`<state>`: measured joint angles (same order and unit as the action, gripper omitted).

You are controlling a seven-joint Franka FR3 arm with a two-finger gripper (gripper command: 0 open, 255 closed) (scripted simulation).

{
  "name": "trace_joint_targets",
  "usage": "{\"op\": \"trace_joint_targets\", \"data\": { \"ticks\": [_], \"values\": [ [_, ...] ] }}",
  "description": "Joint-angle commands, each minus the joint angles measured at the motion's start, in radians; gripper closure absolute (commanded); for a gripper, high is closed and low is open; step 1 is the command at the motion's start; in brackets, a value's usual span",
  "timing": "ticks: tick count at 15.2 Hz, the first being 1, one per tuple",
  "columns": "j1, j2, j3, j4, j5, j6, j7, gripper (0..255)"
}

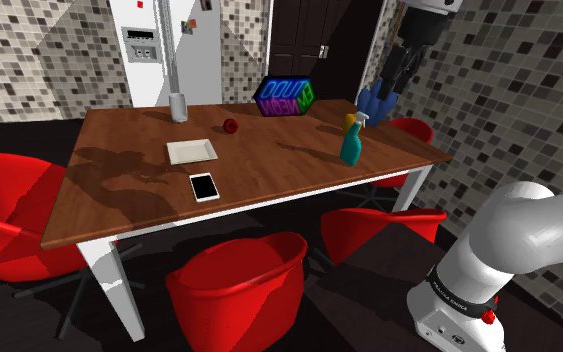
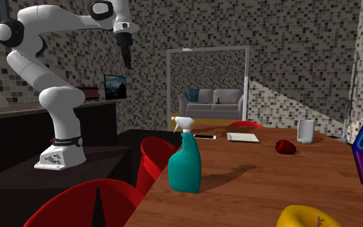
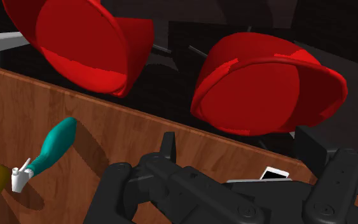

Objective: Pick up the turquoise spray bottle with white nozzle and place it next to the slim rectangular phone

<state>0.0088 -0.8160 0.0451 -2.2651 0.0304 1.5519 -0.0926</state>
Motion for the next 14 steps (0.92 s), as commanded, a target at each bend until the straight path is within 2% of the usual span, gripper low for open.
{"op": "trace_joint_targets", "data": {
  "ticks": [1,8,14],
  "values": [
    [0.000,0.000,0.000,0.000,0.000,0.000,0.000,0],
    [-0.053,0.024,-0.085,-0.162,-0.054,0.259,-0.049,0],
    [-0.099,0.107,-0.165,-0.250,-0.089,0.495,-0.091,0]
  ]
}}
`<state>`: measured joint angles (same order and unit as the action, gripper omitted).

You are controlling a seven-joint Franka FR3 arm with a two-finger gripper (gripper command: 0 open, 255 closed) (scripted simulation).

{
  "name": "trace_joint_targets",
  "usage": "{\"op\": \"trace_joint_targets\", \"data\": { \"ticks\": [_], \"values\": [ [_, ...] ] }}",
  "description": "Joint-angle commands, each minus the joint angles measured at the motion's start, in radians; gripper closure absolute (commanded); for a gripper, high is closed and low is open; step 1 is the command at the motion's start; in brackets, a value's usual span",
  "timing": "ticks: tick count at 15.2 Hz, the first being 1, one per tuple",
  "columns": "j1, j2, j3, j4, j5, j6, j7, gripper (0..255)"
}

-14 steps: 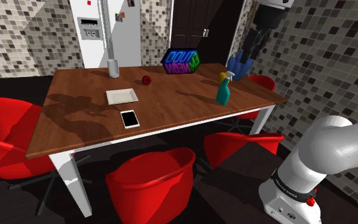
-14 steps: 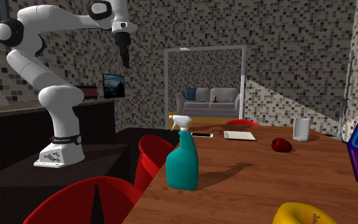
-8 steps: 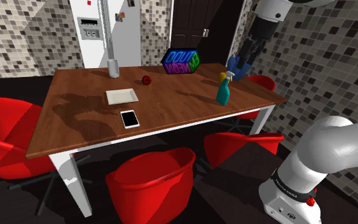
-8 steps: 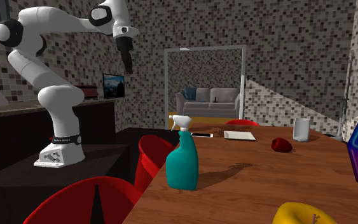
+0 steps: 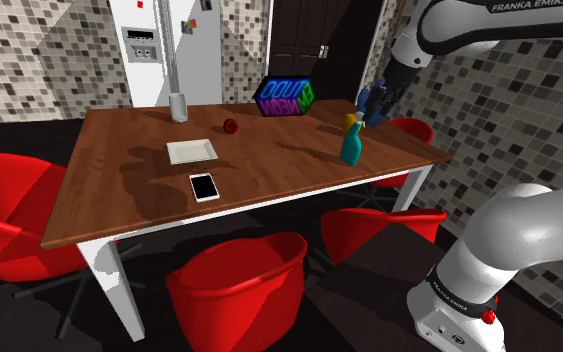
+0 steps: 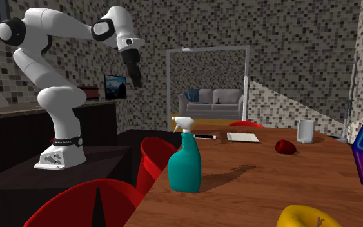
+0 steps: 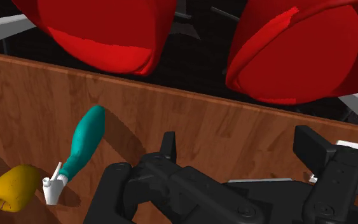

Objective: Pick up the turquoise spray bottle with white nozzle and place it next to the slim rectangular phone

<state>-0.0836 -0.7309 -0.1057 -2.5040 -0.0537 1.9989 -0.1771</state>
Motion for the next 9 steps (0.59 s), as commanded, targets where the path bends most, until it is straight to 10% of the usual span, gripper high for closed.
{"op": "trace_joint_targets", "data": {
  "ticks": [1,9],
  "values": [
    [-0.014,0.041,-0.028,-0.021,-0.009,0.088,-0.014,0],
    [-0.044,0.249,-0.152,-0.046,-0.005,0.406,-0.091,0]
  ]
}}
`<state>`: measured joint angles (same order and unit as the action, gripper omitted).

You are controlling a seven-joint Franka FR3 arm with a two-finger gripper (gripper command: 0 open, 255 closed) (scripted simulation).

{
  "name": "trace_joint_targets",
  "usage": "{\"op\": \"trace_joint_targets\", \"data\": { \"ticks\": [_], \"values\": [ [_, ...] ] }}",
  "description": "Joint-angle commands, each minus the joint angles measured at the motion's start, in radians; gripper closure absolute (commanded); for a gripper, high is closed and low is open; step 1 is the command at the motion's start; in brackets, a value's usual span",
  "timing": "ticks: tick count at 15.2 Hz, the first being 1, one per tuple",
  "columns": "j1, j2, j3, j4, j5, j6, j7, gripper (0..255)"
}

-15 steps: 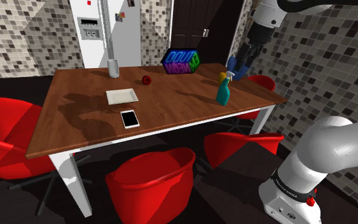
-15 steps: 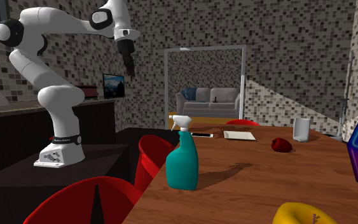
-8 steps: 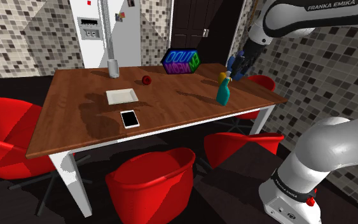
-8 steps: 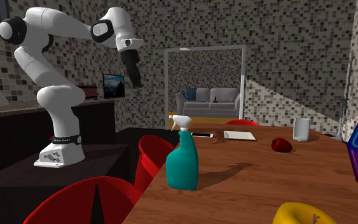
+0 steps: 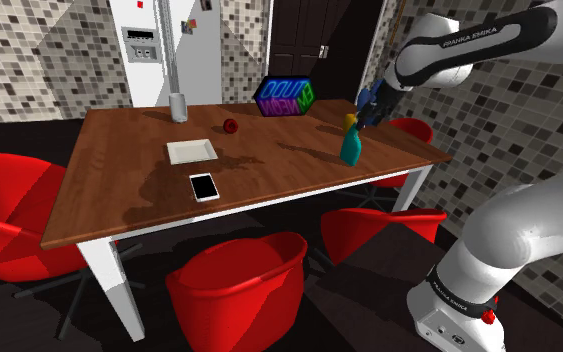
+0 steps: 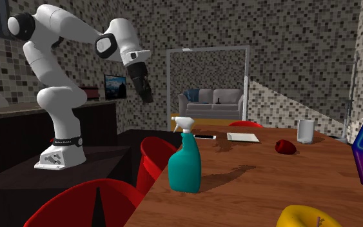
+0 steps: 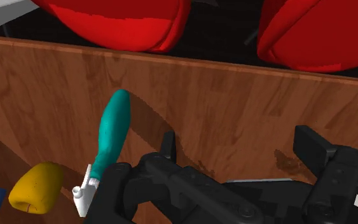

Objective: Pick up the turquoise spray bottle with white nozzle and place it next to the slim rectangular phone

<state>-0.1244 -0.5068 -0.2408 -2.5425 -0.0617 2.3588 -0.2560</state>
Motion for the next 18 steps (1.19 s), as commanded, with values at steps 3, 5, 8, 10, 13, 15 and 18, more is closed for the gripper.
{"op": "trace_joint_targets", "data": {
  "ticks": [3,5,8,10,13,15,18],
  "values": [
    [0.003,0.122,-0.072,0.008,0.034,0.158,-0.057,0],
    [0.016,0.191,-0.112,0.026,0.072,0.228,-0.097,0],
    [0.049,0.301,-0.179,0.065,0.167,0.322,-0.184,0],
    [0.079,0.378,-0.226,0.100,0.267,0.374,-0.268,0],
    [0.110,0.503,-0.275,0.171,0.482,0.425,-0.441,0],
    [0.101,0.590,-0.277,0.231,0.648,0.439,-0.571,0],
    [0.035,0.706,-0.233,0.326,0.847,0.442,-0.726,0]
  ]
}}
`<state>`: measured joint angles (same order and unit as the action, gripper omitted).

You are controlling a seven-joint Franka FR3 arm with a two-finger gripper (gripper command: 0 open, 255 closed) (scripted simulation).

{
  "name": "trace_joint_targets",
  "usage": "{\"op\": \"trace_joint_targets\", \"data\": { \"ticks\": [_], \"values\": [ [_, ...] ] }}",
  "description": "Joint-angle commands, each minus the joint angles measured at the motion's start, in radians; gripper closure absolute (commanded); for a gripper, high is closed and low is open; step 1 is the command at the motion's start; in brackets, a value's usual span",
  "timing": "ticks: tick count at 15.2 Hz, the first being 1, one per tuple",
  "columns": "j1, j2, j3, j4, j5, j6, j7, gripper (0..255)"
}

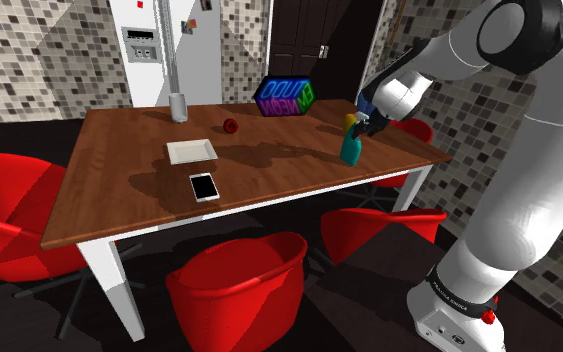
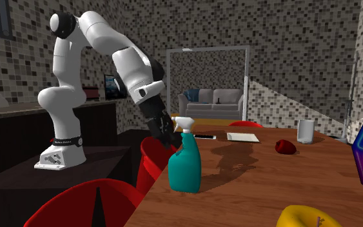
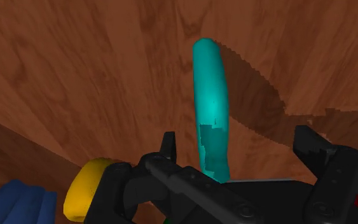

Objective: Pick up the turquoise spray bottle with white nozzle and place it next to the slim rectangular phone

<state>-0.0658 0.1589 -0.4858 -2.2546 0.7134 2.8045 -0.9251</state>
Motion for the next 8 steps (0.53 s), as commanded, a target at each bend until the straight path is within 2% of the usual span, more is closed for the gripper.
{"op": "trace_joint_targets", "data": {
  "ticks": [1,8],
  "values": [
    [-0.032,0.056,0.024,0.047,0.092,-0.001,-0.071,0],
    [-0.076,0.159,0.084,0.113,0.209,0.018,-0.156,0]
  ]
}}
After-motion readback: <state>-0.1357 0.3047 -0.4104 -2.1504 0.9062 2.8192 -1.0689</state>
